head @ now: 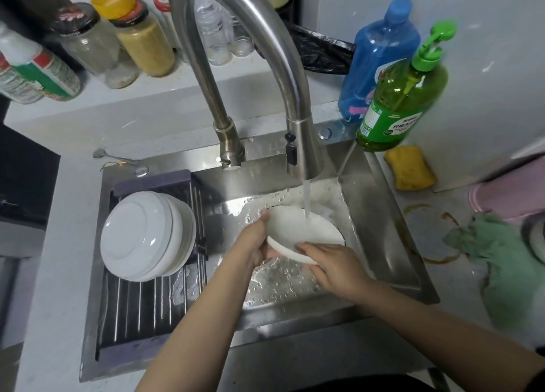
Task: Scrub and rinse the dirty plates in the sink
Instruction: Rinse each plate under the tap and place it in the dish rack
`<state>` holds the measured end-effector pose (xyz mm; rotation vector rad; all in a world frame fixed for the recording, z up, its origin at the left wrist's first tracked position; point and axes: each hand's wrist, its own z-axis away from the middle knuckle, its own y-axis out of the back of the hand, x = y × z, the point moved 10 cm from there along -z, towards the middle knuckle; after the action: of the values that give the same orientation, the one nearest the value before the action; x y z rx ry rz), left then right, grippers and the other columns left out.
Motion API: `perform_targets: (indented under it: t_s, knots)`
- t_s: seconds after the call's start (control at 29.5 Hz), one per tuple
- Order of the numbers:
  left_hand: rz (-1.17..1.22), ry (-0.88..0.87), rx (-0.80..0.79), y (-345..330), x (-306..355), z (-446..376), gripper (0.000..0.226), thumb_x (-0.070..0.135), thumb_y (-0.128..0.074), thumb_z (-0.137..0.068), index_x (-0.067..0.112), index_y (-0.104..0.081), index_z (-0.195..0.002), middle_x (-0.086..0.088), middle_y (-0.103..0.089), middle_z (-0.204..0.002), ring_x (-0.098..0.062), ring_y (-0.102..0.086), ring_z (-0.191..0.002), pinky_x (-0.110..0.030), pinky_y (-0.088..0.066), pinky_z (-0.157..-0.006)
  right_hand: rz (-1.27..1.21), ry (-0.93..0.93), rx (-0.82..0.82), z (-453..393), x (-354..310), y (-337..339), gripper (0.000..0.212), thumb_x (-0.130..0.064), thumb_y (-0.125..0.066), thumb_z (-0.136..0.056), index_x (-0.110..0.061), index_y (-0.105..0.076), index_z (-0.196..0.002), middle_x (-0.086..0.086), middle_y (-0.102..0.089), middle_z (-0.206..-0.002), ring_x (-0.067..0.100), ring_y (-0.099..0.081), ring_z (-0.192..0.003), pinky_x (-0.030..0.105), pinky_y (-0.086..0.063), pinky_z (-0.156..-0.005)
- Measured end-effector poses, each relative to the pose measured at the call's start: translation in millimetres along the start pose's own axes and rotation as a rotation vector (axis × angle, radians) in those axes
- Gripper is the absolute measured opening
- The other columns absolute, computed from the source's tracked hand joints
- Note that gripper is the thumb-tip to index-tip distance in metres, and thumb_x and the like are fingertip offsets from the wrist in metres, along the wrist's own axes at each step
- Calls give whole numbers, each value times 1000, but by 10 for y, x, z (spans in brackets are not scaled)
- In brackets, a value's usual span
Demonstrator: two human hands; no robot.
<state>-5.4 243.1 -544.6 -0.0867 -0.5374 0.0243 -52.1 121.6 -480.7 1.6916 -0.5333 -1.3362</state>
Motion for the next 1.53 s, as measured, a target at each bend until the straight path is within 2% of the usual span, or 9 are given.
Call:
perform_targets:
  t_s: [0.14, 0.27, 0.37, 0.48, 0.65, 0.81, 1.15, 1.32, 1.53]
  knots:
    - [34, -142, -111, -257, 81, -6, 35, 38, -33, -104, 13, -58, -98, -3, -61, -87, -14, -62, -72, -32, -56, -68, -182, -369, 117, -97, 291, 168, 18, -23, -63, -84, -18, -61, -101, 5, -68, -79, 27, -63, -71, 31, -45, -59]
    - [-311, -469, -108, -479, 106, 12, 52, 38, -33, -103, 26, -20, -152, 9, -21, -156, -13, -27, -142, -35, -20, -119, -928, -789, 168, -129, 678, 8, 25, -3, -68, -81, -9, -64, -105, 8, -71, -93, 28, -66, -87, 37, -51, -77]
    - [-660, -714, 29, -486, 272, -8, 53, 30, -26, -105, 24, -5, -153, 12, 2, -155, -8, 10, -146, -32, 12, -118, -1440, -897, 247, -107, 675, -94, 23, 8, -60, -82, -1, -62, -103, 12, -71, -82, 26, -68, -73, 34, -55, -63]
    - [-736, -770, 158, -331, 392, -100, 49, 28, -25, -105, 20, -19, -152, -2, -16, -160, -16, -8, -148, -37, -2, -121, -1636, -890, 249, -108, 642, -90, 28, 9, -61, -76, 4, -59, -104, 15, -71, -79, 26, -69, -68, 34, -57, -59]
    - [-990, -996, 116, -584, 432, 56, 49, 44, -14, -99, 37, -6, -147, 9, -12, -159, -11, 0, -148, -38, 3, -120, -1652, -917, 203, -128, 657, -117, 54, -2, -69, -64, 6, -57, -116, 17, -70, -88, 29, -69, -75, 37, -57, -66]
    - [-791, -897, 137, -371, 562, -121, 51, 39, -20, -99, 20, -44, -140, -5, -49, -140, -22, -43, -129, -46, -34, -109, -1603, -914, 169, -97, 654, -88, 62, -4, -66, -65, 9, -53, -124, 22, -64, -101, 33, -65, -82, 37, -57, -65]
    - [-771, -816, 120, -360, 429, -148, 42, 33, -26, -104, 17, -44, -138, -3, -48, -138, -21, -42, -128, -32, -32, -104, -1603, -959, 145, -72, 623, -211, 36, 6, -58, -80, 8, -57, -116, 23, -66, -98, 30, -67, -76, 32, -56, -59]
    - [-917, -951, 75, -553, 390, -32, 51, 37, -21, -101, 20, -39, -145, 2, -39, -148, -11, -26, -139, -32, -14, -115, -1627, -956, 162, -76, 581, -263, 65, 3, -72, -63, 10, -52, -125, 22, -64, -99, 31, -67, -80, 35, -56, -64]
    - [-710, -814, 182, -262, 359, -139, 51, 46, -19, -100, 17, -51, -129, 3, -54, -129, -16, -47, -123, -36, -37, -102, -1535, -909, 200, -67, 563, -215, 27, 7, -61, -79, 1, -62, -106, 14, -70, -86, 25, -68, -74, 31, -55, -62]
